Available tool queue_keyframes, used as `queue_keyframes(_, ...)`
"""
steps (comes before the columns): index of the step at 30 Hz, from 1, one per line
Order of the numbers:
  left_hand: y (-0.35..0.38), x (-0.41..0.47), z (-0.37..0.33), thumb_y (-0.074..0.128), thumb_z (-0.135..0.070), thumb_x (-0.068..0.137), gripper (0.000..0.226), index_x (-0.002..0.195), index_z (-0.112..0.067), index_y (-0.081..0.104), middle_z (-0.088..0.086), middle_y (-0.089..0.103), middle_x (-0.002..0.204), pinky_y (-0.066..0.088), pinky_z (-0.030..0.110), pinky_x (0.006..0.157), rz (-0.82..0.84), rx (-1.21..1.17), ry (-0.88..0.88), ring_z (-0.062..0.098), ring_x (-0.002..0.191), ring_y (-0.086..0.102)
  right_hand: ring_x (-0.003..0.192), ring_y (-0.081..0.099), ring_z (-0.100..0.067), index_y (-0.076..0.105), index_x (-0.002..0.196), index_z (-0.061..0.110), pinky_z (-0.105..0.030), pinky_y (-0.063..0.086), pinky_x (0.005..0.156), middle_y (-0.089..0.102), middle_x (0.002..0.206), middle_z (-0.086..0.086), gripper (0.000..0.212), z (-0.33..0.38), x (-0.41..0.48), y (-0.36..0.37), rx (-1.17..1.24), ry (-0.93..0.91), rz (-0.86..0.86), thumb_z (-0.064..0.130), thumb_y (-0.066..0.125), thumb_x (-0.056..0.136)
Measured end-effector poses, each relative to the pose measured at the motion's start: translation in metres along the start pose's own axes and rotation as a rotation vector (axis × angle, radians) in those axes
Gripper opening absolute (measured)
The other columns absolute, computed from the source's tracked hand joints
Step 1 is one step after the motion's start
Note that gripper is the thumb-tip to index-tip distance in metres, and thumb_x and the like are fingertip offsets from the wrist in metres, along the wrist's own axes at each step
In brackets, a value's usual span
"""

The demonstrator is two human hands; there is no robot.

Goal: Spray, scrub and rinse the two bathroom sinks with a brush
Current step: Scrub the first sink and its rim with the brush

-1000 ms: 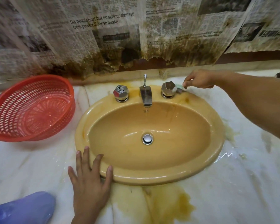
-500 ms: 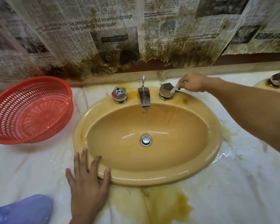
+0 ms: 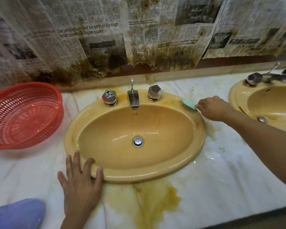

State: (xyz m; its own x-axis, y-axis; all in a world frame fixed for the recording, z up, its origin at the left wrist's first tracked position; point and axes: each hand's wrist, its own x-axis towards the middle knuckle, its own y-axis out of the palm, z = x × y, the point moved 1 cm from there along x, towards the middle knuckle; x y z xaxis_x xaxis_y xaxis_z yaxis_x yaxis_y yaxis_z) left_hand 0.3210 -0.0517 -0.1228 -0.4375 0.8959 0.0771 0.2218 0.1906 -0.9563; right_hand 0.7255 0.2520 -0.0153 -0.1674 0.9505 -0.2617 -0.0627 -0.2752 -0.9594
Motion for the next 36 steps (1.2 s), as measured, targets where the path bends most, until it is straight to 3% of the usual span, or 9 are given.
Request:
queue_keyframes(7,0.0,-0.003,-0.001,0.032,-0.057,0.095,0.052,0.123,-0.026,0.063,0.009,0.022,0.166,0.019,0.07,0.115,-0.009,-0.008,0.008,0.031,0.157,0.007,0.105,0.055,-0.036,0.072,0.106,0.021,-0.043,0.046,0.085,0.068,0.104,-0.011,0.038,-0.026,-0.042,0.018,0.076,0.058,-0.017,0.04,0.039,0.105)
queue_keyframes(14,-0.002,-0.005,0.0,0.027,-0.059,0.097,0.055,0.126,-0.026,0.061,0.008,0.022,0.166,0.016,0.069,0.117,-0.005,-0.038,0.011,0.03,0.157,0.006,0.085,0.05,-0.031,0.059,0.084,0.026,-0.04,0.042,0.072,0.066,0.1,-0.013,0.034,-0.03,-0.076,0.038,0.099,0.162,-0.066,0.043,0.037,0.103)
queue_keyframes(22,-0.008,-0.009,0.002,0.028,-0.062,0.098,0.06,0.135,-0.027,0.06,0.006,0.026,0.167,0.018,0.064,0.119,0.026,-0.166,-0.012,0.036,0.155,0.016,0.098,0.062,-0.036,0.07,0.11,0.026,-0.04,0.052,0.077,0.069,0.102,-0.012,0.033,0.025,-0.158,0.056,0.297,0.188,-0.113,0.047,0.045,0.102)
queue_keyframes(26,-0.019,-0.036,0.005,0.037,-0.054,0.099,0.058,0.15,-0.028,0.046,0.003,0.018,0.17,0.017,0.059,0.122,0.135,-0.304,0.03,0.027,0.156,0.021,0.1,0.063,-0.035,0.061,0.133,0.019,-0.044,0.053,0.082,0.07,0.108,-0.013,0.036,0.09,-0.207,0.09,0.513,0.039,-0.081,0.032,0.044,0.104)
queue_keyframes(29,-0.03,-0.069,0.015,0.045,-0.04,0.102,0.049,0.151,-0.032,0.042,-0.002,0.024,0.168,0.019,0.054,0.125,0.192,-0.374,0.063,0.019,0.155,0.022,0.088,0.063,-0.022,0.06,0.133,0.014,-0.04,0.054,0.076,0.068,0.103,-0.005,0.034,0.143,-0.224,0.108,0.569,-0.134,0.002,0.022,0.043,0.105)
queue_keyframes(34,-0.053,-0.125,0.039,0.055,-0.031,0.104,0.041,0.144,-0.035,0.05,-0.007,0.037,0.161,0.03,0.037,0.121,0.102,-0.464,-0.087,0.015,0.146,0.036,0.093,0.061,-0.027,0.059,0.131,0.015,-0.039,0.05,0.076,0.065,0.105,-0.007,0.037,0.221,-0.238,0.117,0.479,-0.365,0.048,0.008,0.043,0.099)
queue_keyframes(36,-0.059,-0.143,0.053,0.057,-0.03,0.103,0.041,0.143,-0.034,0.051,-0.008,0.04,0.159,0.033,0.04,0.12,0.043,-0.495,-0.14,0.015,0.145,0.038,0.099,0.061,-0.03,0.055,0.137,0.016,-0.039,0.05,0.079,0.064,0.109,-0.009,0.045,0.25,-0.245,0.117,0.43,-0.437,0.059,0.004,0.043,0.095)
